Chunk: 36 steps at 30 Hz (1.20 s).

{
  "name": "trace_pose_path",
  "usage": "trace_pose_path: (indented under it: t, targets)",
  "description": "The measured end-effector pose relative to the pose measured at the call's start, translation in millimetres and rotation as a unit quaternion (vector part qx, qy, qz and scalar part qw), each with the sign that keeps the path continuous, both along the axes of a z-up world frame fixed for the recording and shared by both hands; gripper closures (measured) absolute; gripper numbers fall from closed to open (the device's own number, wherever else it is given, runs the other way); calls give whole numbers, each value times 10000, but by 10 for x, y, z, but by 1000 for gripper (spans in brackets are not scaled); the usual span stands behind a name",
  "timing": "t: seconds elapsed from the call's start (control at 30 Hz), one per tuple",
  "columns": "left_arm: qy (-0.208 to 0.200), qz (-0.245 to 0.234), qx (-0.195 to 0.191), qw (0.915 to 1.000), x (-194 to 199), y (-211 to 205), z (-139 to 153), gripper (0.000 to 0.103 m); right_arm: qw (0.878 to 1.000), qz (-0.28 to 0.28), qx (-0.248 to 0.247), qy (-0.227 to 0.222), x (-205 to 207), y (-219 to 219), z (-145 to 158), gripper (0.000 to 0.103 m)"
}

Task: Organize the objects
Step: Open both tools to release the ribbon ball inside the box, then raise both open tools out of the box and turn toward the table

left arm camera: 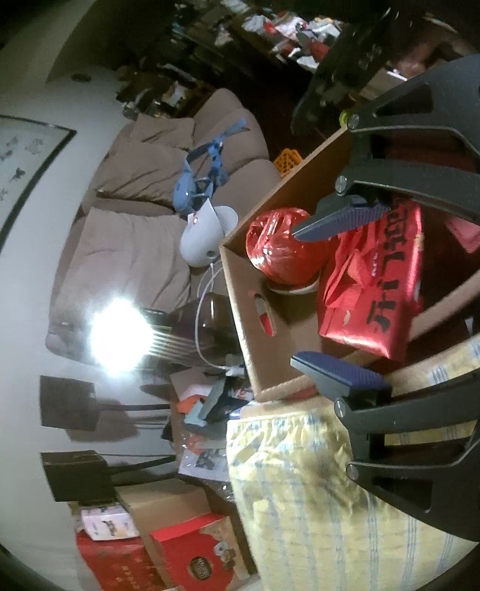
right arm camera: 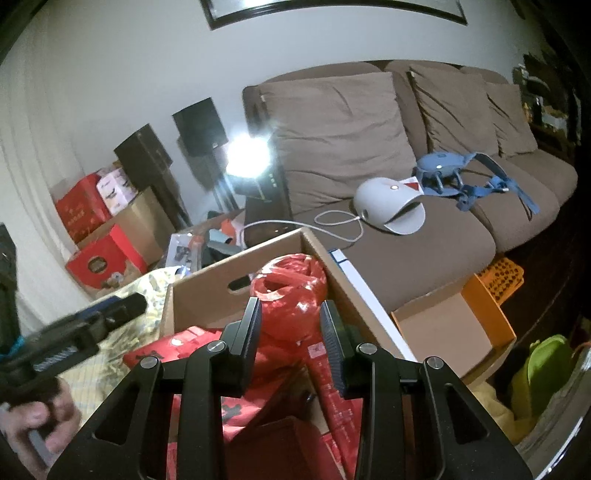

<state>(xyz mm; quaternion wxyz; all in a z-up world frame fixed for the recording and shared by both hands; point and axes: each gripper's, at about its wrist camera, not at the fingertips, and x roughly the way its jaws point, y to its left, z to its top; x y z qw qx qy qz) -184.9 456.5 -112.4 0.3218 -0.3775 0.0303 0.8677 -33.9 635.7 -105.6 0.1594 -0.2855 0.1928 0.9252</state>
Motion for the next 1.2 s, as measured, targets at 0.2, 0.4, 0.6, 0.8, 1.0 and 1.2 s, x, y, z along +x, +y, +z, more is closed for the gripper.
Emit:
trace_pose_path:
  t: [0.2, 0.4, 0.6, 0.8, 1.0, 1.2]
  targets:
    - [324, 65, 88, 9994, 172, -323, 329, 42, 9997, 218, 137, -43, -38, -143, 75, 69]
    - [636, 91, 166, 9978, 333, -616, 603, 35, 9991, 356, 213, 47, 6, -235, 212, 69]
    - [973, 182, 20, 9951, 417, -885, 813, 33, 9981, 472, 384, 32, 49, -350, 334, 66]
    - [1286, 293, -9, 9913, 513, -1252, 963, 28, 9969, 444, 642, 10, 180, -461, 515, 62]
    - [1097, 441, -219, 9927, 577, -1460, 760, 27, 9984, 243, 476, 158, 450, -645, 664, 60]
    - [1171, 367, -254, 9921, 790, -1691, 791, 27, 9987, 195, 464, -56, 673, -943, 625, 59]
